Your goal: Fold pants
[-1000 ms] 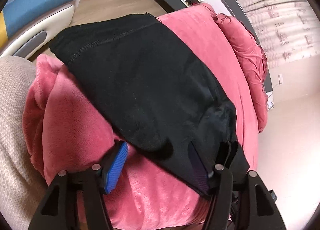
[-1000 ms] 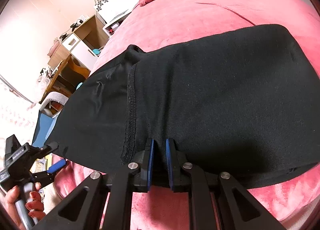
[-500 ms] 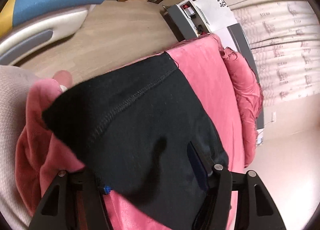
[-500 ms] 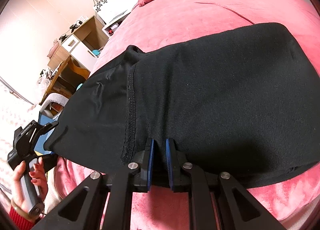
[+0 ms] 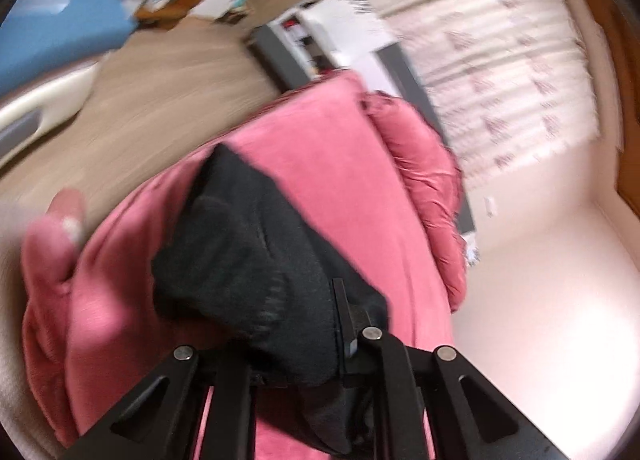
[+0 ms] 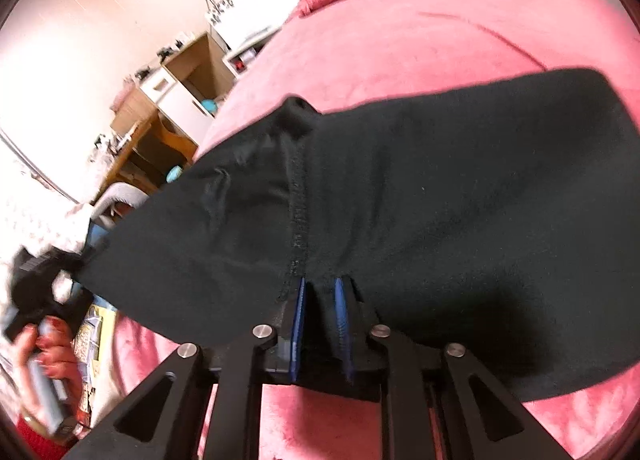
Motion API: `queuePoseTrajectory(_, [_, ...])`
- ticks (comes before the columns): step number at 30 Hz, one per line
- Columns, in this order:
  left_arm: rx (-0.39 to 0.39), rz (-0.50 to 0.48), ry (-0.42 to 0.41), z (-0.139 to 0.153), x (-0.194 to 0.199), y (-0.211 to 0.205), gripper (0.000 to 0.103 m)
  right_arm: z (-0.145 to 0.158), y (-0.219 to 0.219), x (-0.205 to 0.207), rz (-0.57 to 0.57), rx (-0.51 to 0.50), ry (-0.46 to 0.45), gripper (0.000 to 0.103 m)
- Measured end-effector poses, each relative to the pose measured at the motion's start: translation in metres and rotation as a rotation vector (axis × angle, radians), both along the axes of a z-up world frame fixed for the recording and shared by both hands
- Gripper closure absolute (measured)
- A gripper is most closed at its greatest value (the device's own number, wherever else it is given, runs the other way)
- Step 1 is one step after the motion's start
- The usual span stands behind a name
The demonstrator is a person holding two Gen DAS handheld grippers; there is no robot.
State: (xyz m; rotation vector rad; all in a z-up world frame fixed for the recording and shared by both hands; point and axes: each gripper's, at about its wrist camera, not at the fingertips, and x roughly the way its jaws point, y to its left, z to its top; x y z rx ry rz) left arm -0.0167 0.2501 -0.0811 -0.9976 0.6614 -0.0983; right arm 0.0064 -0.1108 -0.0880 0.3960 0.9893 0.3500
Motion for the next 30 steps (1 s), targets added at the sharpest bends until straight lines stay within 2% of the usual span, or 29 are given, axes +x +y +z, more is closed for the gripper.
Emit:
queuePoseTrajectory(7, [0.158,-0.147,-0.179,0.068,0.012,-0.046,0.09,0.012,-0.008,-0.002,-0.012,0.03,-0.005,0.085])
queuePoseTrajectory(9, [0.188,-0.175,-0.21,0.081,0.014,-0.057,0.09,0.018,-0.017,-0.01,-0.04,0.067,-0.032,0.069])
queuePoseTrajectory(10, [0.202,-0.194,-0.23,0.088,0.014,-0.064,0.09,0.022,-0.024,-0.015,-0.06,0.086,-0.043,0.051])
queuePoseTrajectory(11, [0.22,-0.219,-0.252,0.097,0.015,-0.073,0.09,0.023,-0.028,-0.019,-0.074,0.097,-0.047,0.045])
queuePoseTrajectory(15, [0.261,-0.294,-0.307,0.118,0.019,-0.104,0.09,0.024,-0.046,-0.028,-0.115,0.149,-0.036,0.045])
queuePoseTrajectory(20, [0.369,-0.409,-0.375,0.14,0.013,-0.152,0.09,0.006,-0.043,-0.024,-0.087,-0.007,0.049,0.068])
queuePoseTrajectory(25, [0.44,-0.528,-0.408,0.146,0.014,-0.197,0.09,0.008,-0.049,-0.033,-0.103,0.026,0.023,0.069])
queuePoseTrajectory(30, [0.477,-0.667,-0.393,0.141,0.022,-0.25,0.09,0.034,-0.085,-0.046,-0.207,-0.014,-0.041,0.069])
